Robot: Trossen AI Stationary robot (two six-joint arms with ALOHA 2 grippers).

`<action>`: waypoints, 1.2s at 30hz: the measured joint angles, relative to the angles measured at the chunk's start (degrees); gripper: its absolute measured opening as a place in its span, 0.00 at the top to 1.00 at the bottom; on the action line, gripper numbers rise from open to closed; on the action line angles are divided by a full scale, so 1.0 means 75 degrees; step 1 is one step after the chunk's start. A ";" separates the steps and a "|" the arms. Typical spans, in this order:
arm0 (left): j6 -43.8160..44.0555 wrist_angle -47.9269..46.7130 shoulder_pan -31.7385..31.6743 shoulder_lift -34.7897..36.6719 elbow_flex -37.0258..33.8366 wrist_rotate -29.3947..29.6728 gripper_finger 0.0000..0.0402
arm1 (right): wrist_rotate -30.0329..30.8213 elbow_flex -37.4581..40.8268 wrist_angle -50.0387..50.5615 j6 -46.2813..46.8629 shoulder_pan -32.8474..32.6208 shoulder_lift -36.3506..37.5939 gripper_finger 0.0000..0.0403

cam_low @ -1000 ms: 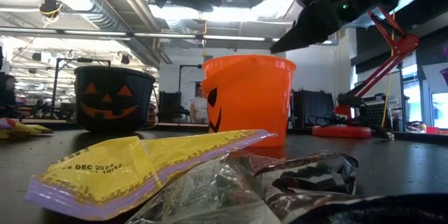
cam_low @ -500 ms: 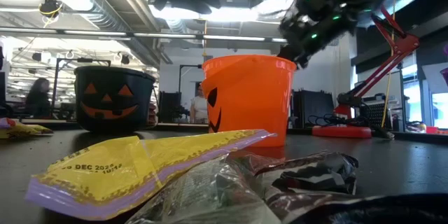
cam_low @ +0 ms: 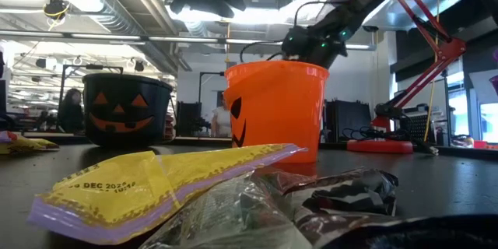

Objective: Sort candy
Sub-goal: Put the green gummy candy into the orange bucket

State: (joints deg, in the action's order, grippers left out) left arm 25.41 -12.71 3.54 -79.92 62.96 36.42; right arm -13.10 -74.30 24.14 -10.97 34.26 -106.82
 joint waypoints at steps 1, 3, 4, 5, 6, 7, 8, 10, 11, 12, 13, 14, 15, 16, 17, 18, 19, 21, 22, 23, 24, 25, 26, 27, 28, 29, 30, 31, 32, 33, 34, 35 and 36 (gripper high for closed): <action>0.0001 -0.0002 0.0009 0.0000 0.0000 -0.0008 0.66 | -0.0080 -0.0023 -0.0037 -0.0004 0.0000 -0.0096 0.49; 0.0000 -0.0009 0.0046 0.0000 0.0000 -0.0012 0.66 | -0.0112 -0.0023 0.0013 -0.0007 0.0000 -0.0243 0.49; -0.0003 -0.0009 0.0052 0.0000 0.0000 -0.0012 0.66 | -0.0117 -0.0023 -0.0018 -0.0021 0.0011 -0.0298 0.49; -0.0003 -0.0012 0.0068 0.0000 0.0000 -0.0015 0.66 | -0.0078 -0.0023 -0.0029 -0.0047 0.0037 -0.0348 0.49; -0.0002 -0.0009 0.0080 0.0000 0.0000 -0.0015 0.66 | -0.0030 -0.0023 -0.0034 -0.0064 0.0046 -0.0392 0.49; -0.0003 -0.0009 0.0087 0.0000 0.0000 -0.0015 0.66 | 0.0014 -0.0023 -0.0052 -0.0073 0.0082 -0.0424 0.49; -0.0003 -0.0009 0.0087 0.0000 0.0000 -0.0015 0.66 | 0.0069 -0.0023 -0.0077 -0.0116 0.0131 -0.0452 0.49; -0.0003 -0.0009 0.0084 0.0000 0.0000 -0.0012 0.66 | 0.0116 -0.0023 -0.0178 -0.0133 0.0197 -0.0491 0.49; -0.0003 -0.0009 0.0084 0.0000 0.0000 -0.0012 0.66 | 0.0135 -0.0023 -0.0249 -0.0145 0.0256 -0.0502 0.49; -0.0003 -0.0009 0.0084 0.0000 0.0000 -0.0012 0.66 | 0.0132 -0.0023 -0.0287 -0.0150 0.0305 -0.0508 0.49; -0.0003 -0.0009 0.0084 0.0000 0.0000 -0.0012 0.66 | 0.0130 -0.0023 -0.0344 -0.0156 0.0344 -0.0508 0.49; -0.0003 -0.0009 0.0084 0.0000 0.0000 -0.0012 0.66 | 0.0122 -0.0023 -0.0435 -0.0156 0.0384 -0.0508 0.49; -0.0003 -0.0009 0.0084 0.0000 0.0000 -0.0012 0.66 | 0.0069 -0.0023 -0.0486 -0.0156 0.0405 -0.0508 0.49; -0.0003 -0.0009 0.0084 0.0000 0.0000 -0.0012 0.66 | 0.0007 -0.0023 -0.0483 -0.0159 0.0428 -0.0508 0.49; -0.0003 -0.0009 0.0084 0.0000 0.0000 -0.0012 0.66 | -0.0006 -0.0029 -0.0475 -0.0159 0.0458 -0.0508 0.49; -0.0003 -0.0009 0.0084 0.0000 0.0000 -0.0012 0.66 | -0.0012 -0.0047 -0.0455 -0.0159 0.0460 -0.0508 0.49; -0.0003 -0.0009 0.0084 0.0000 0.0000 -0.0012 0.66 | -0.0018 -0.0078 -0.0458 -0.0163 0.0458 -0.0548 0.49; -0.0003 -0.0005 0.0084 0.0000 0.0000 -0.0012 0.66 | -0.0072 -0.0243 -0.0414 -0.0173 0.0456 -0.0699 0.49; -0.0002 0.0001 0.0084 0.0000 0.0000 -0.0012 0.66 | -0.0074 -0.0334 -0.0300 -0.0178 0.0451 -0.0809 0.49; 0.0000 0.0015 0.0084 0.0000 0.0000 -0.0012 0.66 | -0.0082 -0.0441 -0.0210 -0.0179 0.0449 -0.0931 0.49; 0.0000 0.0023 0.0084 0.0000 0.0000 -0.0012 0.66 | -0.0100 -0.0570 -0.0148 -0.0177 0.0449 -0.1078 0.49; 0.0000 0.0023 0.0089 0.0000 0.0000 -0.0012 0.66 | -0.0120 -0.0701 -0.0038 -0.0179 0.0441 -0.1218 0.49; 0.0003 0.0046 0.0104 0.0000 0.0000 -0.0012 0.66 | -0.0140 -0.0833 0.0116 -0.0179 0.0437 -0.1347 0.49; 0.0003 0.0056 0.0117 0.0000 0.0000 -0.0010 0.66 | -0.0140 -0.0958 0.0264 -0.0195 0.0437 -0.1477 0.49; 0.0000 0.0055 0.0139 0.0000 0.0000 -0.0009 0.66 | -0.0140 -0.1055 0.0366 -0.0228 0.0437 -0.1604 0.49; -0.0002 0.0058 0.0161 0.0002 0.0000 -0.0009 0.66 | -0.0140 -0.1118 0.0449 -0.0271 0.0437 -0.1713 0.49; -0.0003 0.0055 0.0177 0.0001 0.0000 -0.0009 0.66 | -0.0148 -0.1156 0.0538 -0.0321 0.0437 -0.1805 0.49; -0.0003 0.0055 0.0197 0.0000 0.0000 -0.0012 0.66 | -0.0202 -0.1197 0.0580 -0.0367 0.0437 -0.1860 0.50; -0.0003 0.0055 0.0212 0.0000 0.0000 -0.0012 0.66 | -0.0198 -0.1224 0.0605 -0.0405 0.0437 -0.1888 0.52; -0.0003 0.0055 0.0212 0.0000 0.0000 -0.0015 0.66 | -0.0218 -0.1227 0.0649 -0.0439 0.0437 -0.1911 0.54; -0.0003 0.0055 0.0215 0.0000 0.0000 -0.0012 0.66 | -0.0247 -0.1231 0.0704 -0.0495 0.0437 -0.1918 0.57; -0.0005 0.0054 0.0224 0.0000 0.0000 -0.0009 0.66 | -0.0254 -0.1233 0.0765 -0.0548 0.0437 -0.1918 0.61; -0.0018 0.0052 0.0229 0.0001 0.0000 -0.0007 0.66 | -0.0254 -0.1236 0.0844 -0.0577 0.0437 -0.1918 0.65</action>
State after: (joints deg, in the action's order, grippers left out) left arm 25.27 -12.32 5.26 -79.91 62.96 36.37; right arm -15.00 -83.57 30.47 -15.30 37.54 -121.21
